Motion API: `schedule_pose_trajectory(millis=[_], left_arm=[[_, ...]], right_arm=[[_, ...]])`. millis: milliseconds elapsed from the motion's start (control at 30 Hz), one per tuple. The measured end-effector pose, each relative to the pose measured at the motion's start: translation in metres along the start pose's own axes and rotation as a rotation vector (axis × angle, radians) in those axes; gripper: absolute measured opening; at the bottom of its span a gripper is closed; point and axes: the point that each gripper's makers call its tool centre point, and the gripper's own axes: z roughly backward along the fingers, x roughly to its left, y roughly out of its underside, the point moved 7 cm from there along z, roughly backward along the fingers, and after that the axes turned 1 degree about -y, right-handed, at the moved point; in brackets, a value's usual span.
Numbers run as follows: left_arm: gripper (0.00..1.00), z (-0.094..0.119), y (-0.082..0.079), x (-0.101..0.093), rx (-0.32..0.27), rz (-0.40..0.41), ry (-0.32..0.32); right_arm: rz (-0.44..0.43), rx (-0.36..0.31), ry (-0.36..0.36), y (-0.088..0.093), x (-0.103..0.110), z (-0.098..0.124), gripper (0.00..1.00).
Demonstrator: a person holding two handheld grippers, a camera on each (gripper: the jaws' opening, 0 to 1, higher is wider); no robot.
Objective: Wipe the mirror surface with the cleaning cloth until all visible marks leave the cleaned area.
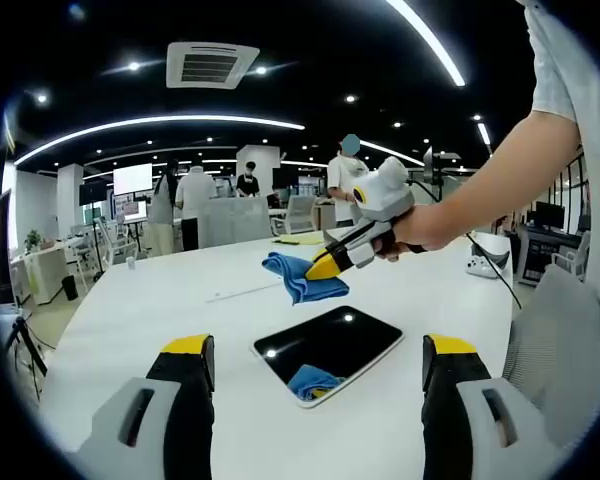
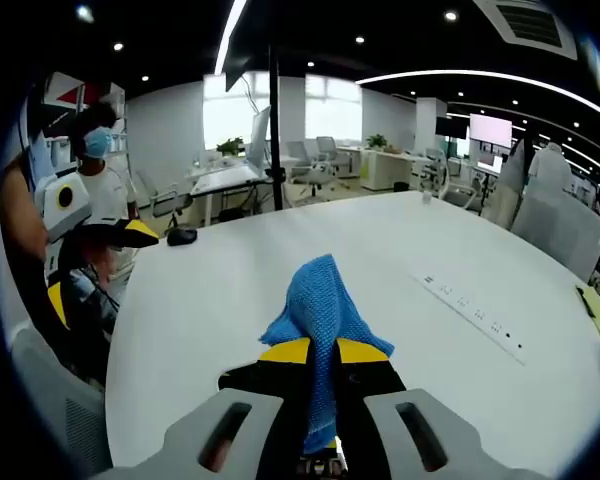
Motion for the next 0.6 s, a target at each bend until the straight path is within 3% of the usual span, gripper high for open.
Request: schedule_pose_trajectory(millis=[600], left_arm=[[0.86,0.0,0.0,0.006,-0.005,-0.001,-0.005]], right_arm=[[-0.013,0.003,-0.015,0.0,-0.001,-0.017,0.03]])
